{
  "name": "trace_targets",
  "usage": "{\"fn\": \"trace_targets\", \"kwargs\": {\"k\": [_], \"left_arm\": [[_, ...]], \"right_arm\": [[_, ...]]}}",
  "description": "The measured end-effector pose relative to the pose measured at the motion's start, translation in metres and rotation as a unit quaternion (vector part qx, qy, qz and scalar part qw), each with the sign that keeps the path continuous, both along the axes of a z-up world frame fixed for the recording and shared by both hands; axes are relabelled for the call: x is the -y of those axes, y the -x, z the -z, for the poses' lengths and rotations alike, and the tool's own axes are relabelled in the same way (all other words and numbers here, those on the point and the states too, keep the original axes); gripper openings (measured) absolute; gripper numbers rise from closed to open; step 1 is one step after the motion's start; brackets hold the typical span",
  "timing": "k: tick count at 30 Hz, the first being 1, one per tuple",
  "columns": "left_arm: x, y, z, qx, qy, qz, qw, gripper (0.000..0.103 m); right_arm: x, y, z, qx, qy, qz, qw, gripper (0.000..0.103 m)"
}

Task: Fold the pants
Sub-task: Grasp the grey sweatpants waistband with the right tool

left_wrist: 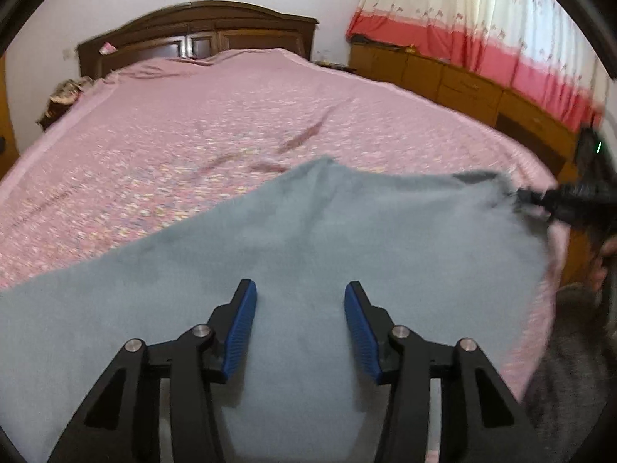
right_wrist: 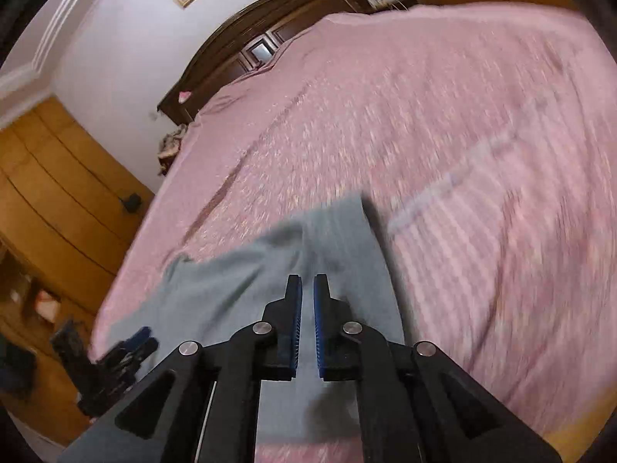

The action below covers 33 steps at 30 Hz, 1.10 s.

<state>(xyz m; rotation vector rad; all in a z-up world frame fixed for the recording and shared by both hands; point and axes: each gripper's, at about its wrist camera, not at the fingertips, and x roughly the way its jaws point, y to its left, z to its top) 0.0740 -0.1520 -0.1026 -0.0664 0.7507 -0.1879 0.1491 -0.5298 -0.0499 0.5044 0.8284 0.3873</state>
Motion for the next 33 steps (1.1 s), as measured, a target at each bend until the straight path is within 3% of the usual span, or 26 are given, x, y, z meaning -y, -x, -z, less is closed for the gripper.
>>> {"fn": "trace_targets", "kwargs": {"k": [4,6,8,11,13,16,21,25,26,27,30,33], "left_arm": [[0.021,0.019,-0.013,0.020,-0.003,0.033,0.9992,0.049],[0.032,0.027,-0.015,0.027,-0.006,0.050,0.9984,0.049],[0.040,0.028,-0.013,0.025,0.001,0.069,0.9973,0.049],[0.057,0.027,-0.013,0.025,-0.007,0.097,0.9949,0.049],[0.068,0.031,-0.011,0.030,-0.021,0.117,0.9924,0.051],[0.087,0.033,-0.005,0.031,-0.051,0.135,0.9890,0.052],[0.100,0.041,0.002,0.032,-0.060,0.166,0.9837,0.056],[0.120,0.054,0.004,0.078,-0.098,0.217,0.9681,0.061],[0.127,0.055,0.008,0.080,-0.109,0.226,0.9646,0.061],[0.133,0.056,0.012,0.080,-0.114,0.239,0.9609,0.061],[0.149,0.059,0.017,0.090,-0.117,0.256,0.9552,0.064],[0.165,0.057,0.018,0.107,-0.134,0.246,0.9540,0.064]], "right_arm": [[0.032,0.035,-0.001,0.002,-0.056,0.067,0.996,0.011],[0.051,0.052,0.003,0.008,-0.101,0.102,0.990,0.019],[0.065,0.059,0.009,-0.003,-0.120,0.116,0.986,0.026],[0.079,0.058,0.010,-0.032,-0.144,0.114,0.983,0.026],[0.081,0.056,0.003,-0.028,-0.141,0.101,0.985,0.026],[0.060,0.041,0.003,-0.042,-0.088,0.093,0.991,0.028],[0.051,0.034,0.012,-0.047,-0.101,0.091,0.990,0.029],[0.055,0.039,0.022,-0.045,-0.114,0.089,0.988,0.028],[0.058,0.043,0.022,-0.038,-0.120,0.091,0.988,0.024],[0.062,0.046,0.021,-0.031,-0.144,0.098,0.984,0.015],[0.078,0.053,0.025,-0.040,-0.218,0.120,0.968,0.012],[0.084,0.054,0.016,-0.035,-0.235,0.124,0.964,0.011]]}}
